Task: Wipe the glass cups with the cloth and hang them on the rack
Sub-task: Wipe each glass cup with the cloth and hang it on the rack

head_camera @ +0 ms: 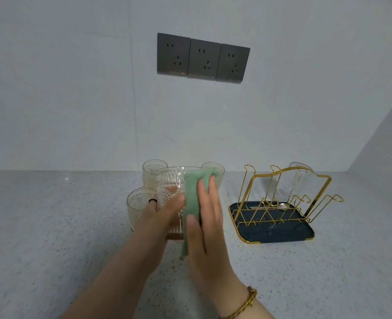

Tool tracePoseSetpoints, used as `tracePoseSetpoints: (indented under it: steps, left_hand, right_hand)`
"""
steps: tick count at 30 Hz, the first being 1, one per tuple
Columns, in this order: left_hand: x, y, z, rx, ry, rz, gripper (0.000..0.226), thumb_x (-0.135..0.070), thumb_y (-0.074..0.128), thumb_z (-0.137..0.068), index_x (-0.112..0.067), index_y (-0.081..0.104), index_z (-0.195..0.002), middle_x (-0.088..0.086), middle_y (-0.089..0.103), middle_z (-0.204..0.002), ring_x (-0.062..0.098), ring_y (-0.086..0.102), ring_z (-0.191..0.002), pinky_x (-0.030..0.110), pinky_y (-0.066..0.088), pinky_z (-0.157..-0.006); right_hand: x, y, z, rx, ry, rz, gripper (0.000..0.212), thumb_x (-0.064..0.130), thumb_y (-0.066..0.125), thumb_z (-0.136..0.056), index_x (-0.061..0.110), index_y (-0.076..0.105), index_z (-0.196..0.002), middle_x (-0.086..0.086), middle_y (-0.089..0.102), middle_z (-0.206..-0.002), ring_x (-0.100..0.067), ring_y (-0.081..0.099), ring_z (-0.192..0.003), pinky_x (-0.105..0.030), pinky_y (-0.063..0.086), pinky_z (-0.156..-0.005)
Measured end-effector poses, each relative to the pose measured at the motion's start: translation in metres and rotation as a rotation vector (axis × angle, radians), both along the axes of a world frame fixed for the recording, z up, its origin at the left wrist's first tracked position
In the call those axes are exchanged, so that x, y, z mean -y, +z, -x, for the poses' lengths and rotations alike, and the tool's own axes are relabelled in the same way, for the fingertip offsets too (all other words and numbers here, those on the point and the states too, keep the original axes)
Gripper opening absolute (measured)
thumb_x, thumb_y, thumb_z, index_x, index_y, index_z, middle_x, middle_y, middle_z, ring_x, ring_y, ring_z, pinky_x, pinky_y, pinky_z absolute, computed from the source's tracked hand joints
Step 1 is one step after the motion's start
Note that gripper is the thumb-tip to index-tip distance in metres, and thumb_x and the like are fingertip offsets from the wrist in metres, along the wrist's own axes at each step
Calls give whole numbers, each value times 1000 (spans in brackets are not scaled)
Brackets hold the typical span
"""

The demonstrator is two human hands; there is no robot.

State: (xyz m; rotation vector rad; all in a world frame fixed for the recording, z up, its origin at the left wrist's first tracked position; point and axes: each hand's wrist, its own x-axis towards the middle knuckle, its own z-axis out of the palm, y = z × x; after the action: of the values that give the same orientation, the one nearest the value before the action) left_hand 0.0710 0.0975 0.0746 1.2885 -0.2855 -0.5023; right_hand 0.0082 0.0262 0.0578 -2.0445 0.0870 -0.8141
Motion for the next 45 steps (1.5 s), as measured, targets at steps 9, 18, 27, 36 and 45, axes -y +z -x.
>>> tracePoseSetpoints:
  steps: [9, 18, 27, 36, 45]
  left_hand:
    - [3, -4, 3, -33, -13, 61, 92, -55, 66, -47, -1, 54, -122, 19, 67, -106, 30, 68, -85, 37, 53, -69]
    - [1, -6, 4, 18, -3, -28, 122, -77, 72, -35, -8, 45, -132, 19, 57, -127, 39, 57, -113, 61, 41, -98]
    - [7, 7, 9, 120, 89, -41, 88, -55, 73, -58, -27, 39, -134, 0, 46, -136, 20, 50, -117, 42, 40, -100]
    - [3, 2, 6, -21, 31, 56, 69, -43, 79, -58, -8, 60, -114, 15, 70, -104, 29, 68, -92, 38, 54, -75]
    - [1, 4, 1, 8, 16, 68, 107, -62, 74, -39, -3, 51, -125, 20, 65, -114, 38, 64, -100, 57, 47, -93]
  right_hand:
    - [5, -4, -2, -108, 128, -401, 59, 67, 26, -79, 53, 15, -135, 3, 27, -149, -13, 35, -129, -37, 33, -105]
    - [19, 8, -4, -123, 182, -687, 60, 51, 31, -80, 21, 44, -130, -2, 58, -120, -18, 55, -113, -35, 50, -92]
    - [22, 16, 2, -65, 74, -578, 36, 28, 30, -98, 18, 42, -130, 5, 60, -99, 7, 59, -79, -11, 48, -64]
    - [0, 6, -6, 27, -34, 81, 44, 65, 21, -85, 56, 18, -127, 24, 8, -143, 19, 2, -131, -1, 5, -105]
    - [16, 17, -7, -74, 199, -546, 39, 42, 28, -92, 33, 38, -129, 5, 52, -126, 2, 53, -110, -17, 48, -89]
